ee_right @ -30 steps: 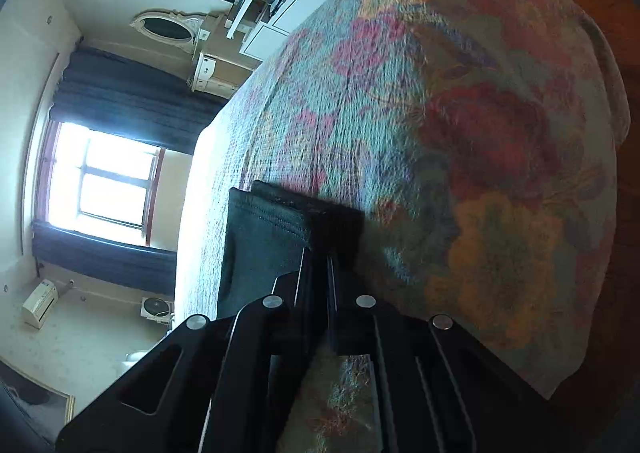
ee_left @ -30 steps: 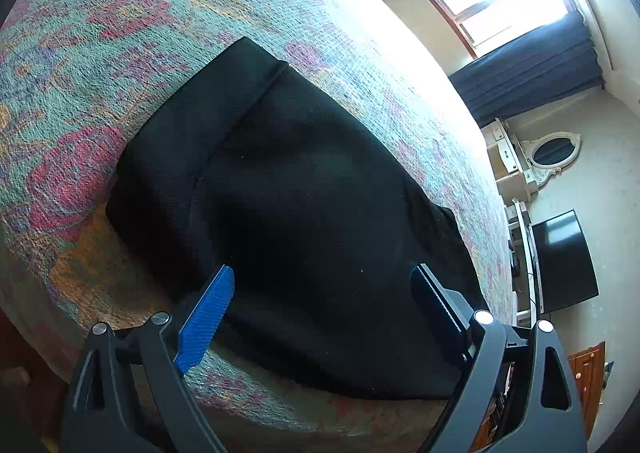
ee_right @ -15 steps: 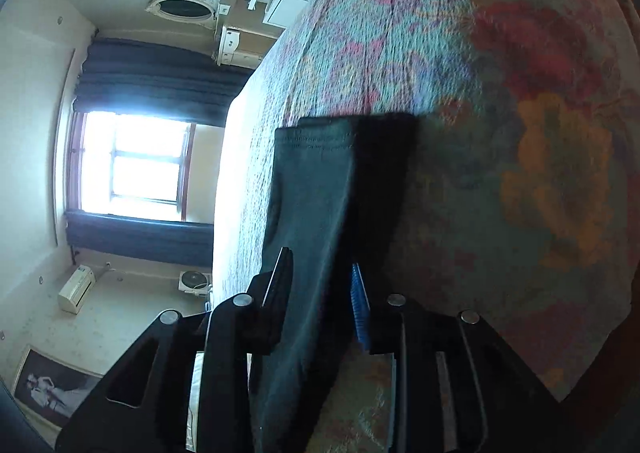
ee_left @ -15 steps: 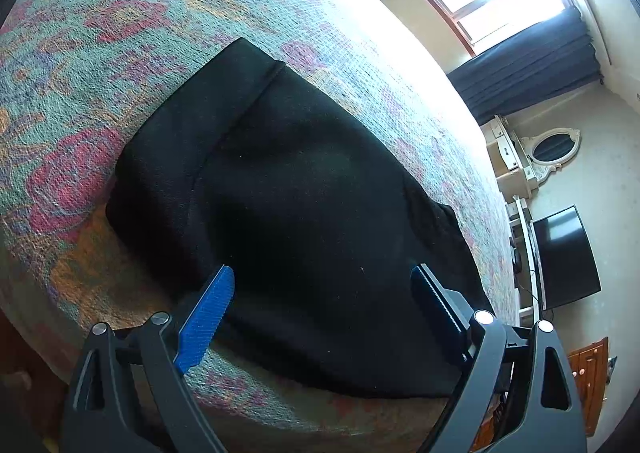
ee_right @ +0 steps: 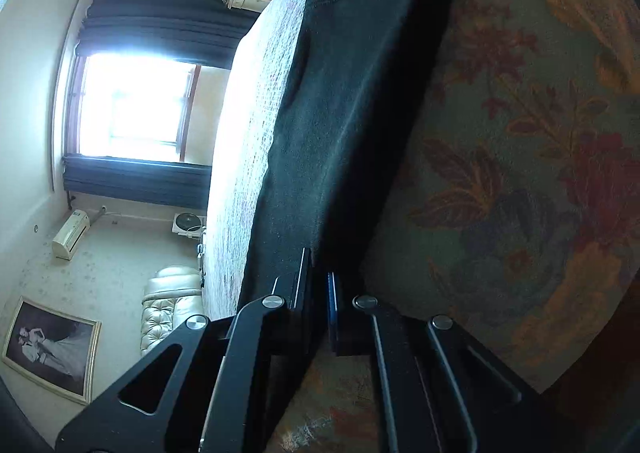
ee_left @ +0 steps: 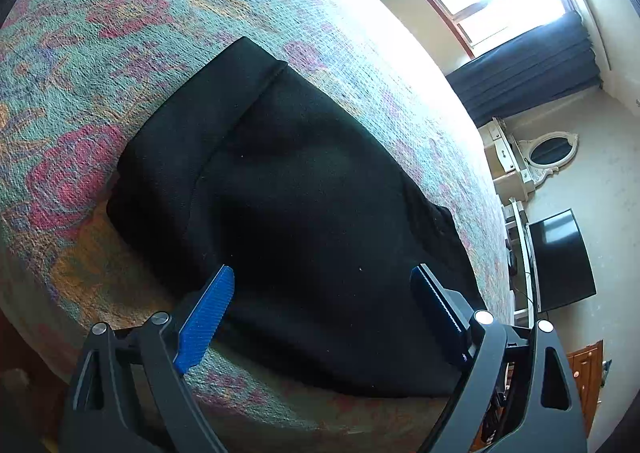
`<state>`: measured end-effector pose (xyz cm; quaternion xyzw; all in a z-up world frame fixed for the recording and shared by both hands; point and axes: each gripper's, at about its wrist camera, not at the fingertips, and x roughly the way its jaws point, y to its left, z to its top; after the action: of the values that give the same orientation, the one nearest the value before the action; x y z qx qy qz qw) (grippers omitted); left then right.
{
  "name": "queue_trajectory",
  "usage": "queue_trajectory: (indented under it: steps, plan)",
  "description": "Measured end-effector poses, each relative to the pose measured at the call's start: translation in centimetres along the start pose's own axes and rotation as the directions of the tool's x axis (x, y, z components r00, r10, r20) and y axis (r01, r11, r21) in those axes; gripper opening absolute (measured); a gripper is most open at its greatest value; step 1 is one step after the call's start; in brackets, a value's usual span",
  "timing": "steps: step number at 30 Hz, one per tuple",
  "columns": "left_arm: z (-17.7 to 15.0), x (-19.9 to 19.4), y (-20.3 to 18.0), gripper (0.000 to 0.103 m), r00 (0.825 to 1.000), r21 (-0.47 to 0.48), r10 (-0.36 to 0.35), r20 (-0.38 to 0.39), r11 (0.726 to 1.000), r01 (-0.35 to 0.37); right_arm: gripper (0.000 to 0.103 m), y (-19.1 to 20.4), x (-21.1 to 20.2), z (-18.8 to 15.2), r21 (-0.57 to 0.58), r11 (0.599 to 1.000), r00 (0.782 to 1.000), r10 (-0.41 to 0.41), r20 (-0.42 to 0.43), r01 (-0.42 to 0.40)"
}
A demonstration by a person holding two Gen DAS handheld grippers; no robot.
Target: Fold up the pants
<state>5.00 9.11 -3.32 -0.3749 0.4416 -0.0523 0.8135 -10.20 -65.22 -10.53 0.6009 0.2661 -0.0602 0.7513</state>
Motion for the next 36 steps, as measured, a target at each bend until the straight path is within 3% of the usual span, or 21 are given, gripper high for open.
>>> queue_trajectory:
  steps: [2, 4, 6, 8, 14, 19, 20, 21, 22, 29, 32, 34, 36]
  plan:
    - [0.1, 0.0, 0.2, 0.088, 1.000, 0.004, 0.001, -0.004, 1.000, -0.001, 0.008, -0.3, 0.4, -0.2, 0.014, 1.000, 1.000, 0.012, 0.002, -0.012]
    - [0.2, 0.0, 0.2, 0.088, 1.000, 0.010, 0.007, -0.008, 1.000, -0.007, 0.023, -0.2, 0.6, -0.8, 0.043, 0.997, 0.998, 0.059, -0.014, -0.058]
    - [0.3, 0.0, 0.1, 0.088, 1.000, 0.014, 0.010, -0.009, 1.000, -0.010, 0.031, 0.5, 1.3, -1.7, 0.039, 0.996, 0.995, 0.086, -0.051, -0.085]
    - [0.3, 0.0, 0.1, 0.088, 1.000, 0.014, 0.009, -0.008, 1.000, -0.009, 0.033, 1.6, 2.1, -3.0, 0.005, 0.995, 0.990, 0.097, -0.103, -0.097]
    - [0.5, 0.1, -0.1, 0.088, 1.000, 0.015, 0.012, -0.006, 1.000, -0.012, 0.033, 3.8, 5.9, -8.4, -0.048, 0.989, 0.949, 0.117, -0.294, -0.137]
    - [0.7, 0.3, -0.3, 0.088, 1.000, 0.016, 0.006, -0.010, 1.000, -0.005, 0.033, 4.7, 7.1, -10.4, -0.062, 0.987, 0.922, 0.118, -0.368, -0.151]
    - [0.7, 0.3, -0.2, 0.088, 1.000, 0.017, 0.005, -0.009, 1.000, -0.005, 0.031, 4.9, 7.2, -10.6, -0.072, 0.986, 0.920, 0.110, -0.375, -0.147]
    - [0.7, 0.4, -0.2, 0.088, 1.000, 0.020, 0.005, -0.008, 1.000, -0.005, 0.014, 5.2, 7.3, -10.6, -0.089, 0.987, 0.921, 0.092, -0.379, -0.135]
    - [0.6, 0.4, -0.3, 0.088, 1.000, 0.023, 0.007, -0.008, 1.000, -0.006, 0.006, 5.2, 7.3, -10.7, -0.103, 0.987, 0.917, 0.074, -0.392, -0.123]
    - [0.7, 0.6, -0.4, 0.088, 1.000, 0.027, -0.004, -0.011, 1.000, 0.004, 0.006, 5.2, 6.4, -10.2, -0.092, 0.992, 0.923, 0.041, -0.383, -0.082]
    - [0.7, 0.6, -0.3, 0.088, 1.000, 0.026, -0.007, -0.011, 1.000, 0.007, 0.022, 5.6, 7.3, -10.2, -0.061, 0.992, 0.915, 0.076, -0.397, -0.108]
    - [0.7, 0.6, -0.3, 0.088, 1.000, 0.030, -0.006, -0.011, 1.000, 0.006, 0.042, 6.4, 7.6, -10.6, -0.061, 0.988, 0.899, 0.101, -0.426, -0.140]
    - [0.6, 0.5, -0.4, 0.088, 1.000, 0.035, -0.004, -0.009, 0.999, 0.005, 0.047, 8.2, 8.4, -11.4, -0.094, 0.984, 0.889, 0.092, -0.449, -0.150]
